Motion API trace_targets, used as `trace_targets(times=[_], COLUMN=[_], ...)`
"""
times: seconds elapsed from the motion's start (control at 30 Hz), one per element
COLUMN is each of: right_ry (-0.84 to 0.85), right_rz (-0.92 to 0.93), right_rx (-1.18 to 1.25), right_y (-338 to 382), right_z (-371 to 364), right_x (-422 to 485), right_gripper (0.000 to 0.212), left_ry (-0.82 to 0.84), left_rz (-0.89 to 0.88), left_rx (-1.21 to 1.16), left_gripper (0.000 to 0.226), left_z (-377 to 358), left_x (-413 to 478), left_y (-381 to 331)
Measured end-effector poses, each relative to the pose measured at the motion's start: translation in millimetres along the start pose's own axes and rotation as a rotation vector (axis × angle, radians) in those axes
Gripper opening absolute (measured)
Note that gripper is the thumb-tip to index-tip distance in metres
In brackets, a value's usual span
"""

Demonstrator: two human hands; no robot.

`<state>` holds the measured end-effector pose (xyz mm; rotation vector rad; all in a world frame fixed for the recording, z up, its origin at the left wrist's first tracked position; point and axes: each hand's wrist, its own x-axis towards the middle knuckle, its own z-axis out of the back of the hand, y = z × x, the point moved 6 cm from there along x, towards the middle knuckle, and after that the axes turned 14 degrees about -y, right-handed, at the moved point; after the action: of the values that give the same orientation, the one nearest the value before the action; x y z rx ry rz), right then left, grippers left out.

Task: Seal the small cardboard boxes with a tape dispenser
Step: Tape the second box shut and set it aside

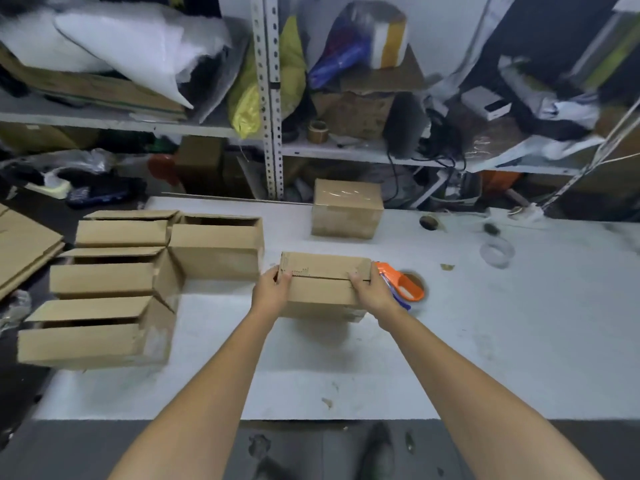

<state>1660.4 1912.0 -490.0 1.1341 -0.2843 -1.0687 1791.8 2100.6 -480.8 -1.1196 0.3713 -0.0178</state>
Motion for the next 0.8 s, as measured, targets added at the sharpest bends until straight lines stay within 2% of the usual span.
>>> trace_targets(times=[0.2, 0.3, 0.47, 0.6, 0.67, 0.73, 0.8], right_ry=[0.046, 0.101, 0.153, 0.146, 0.155, 0.105, -0.077], right_rz=[-0.018, -0.022, 0.013, -0.021, -0.079, -0.099, -0.016], right_rx=[0.050, 0.056, 0.022, 0.006, 0.046, 0.000, -0.221], right_y=[-44.2, -53.3, -50.8, -45.7, -44.1, -41.7, -45.9], right_z=[31.9, 38.7, 31.7, 33.3, 39.7, 55.2, 78.5], right_x=[25.4, 43.6, 62.3, 67.8, 70.8, 76.4, 88.4], right_gripper=[0.040, 0.043, 0.042, 0.041, 0.033, 0.026, 0.035], left_ry=[0.042, -0.002, -0.139, -0.130, -0.110, -0.095, -0.084], left_rz=[0.044, 0.084, 0.101, 0.098, 0.097, 0.097, 0.100], left_rx=[0.016, 0.026, 0.051, 0.055, 0.063, 0.072, 0.076], left_gripper=[0.030, 0.031, 0.034, 0.033, 0.032, 0.031, 0.030], left_z=[-53.7, -69.8, -73.9, -75.9, -75.4, -74.8, -73.8], left_x=[-25.1, -29.4, -25.4, -15.6, -10.8, -5.5, -1.3], left_y=[-2.0, 0.2, 1.4, 2.0, 2.5, 3.1, 4.8])
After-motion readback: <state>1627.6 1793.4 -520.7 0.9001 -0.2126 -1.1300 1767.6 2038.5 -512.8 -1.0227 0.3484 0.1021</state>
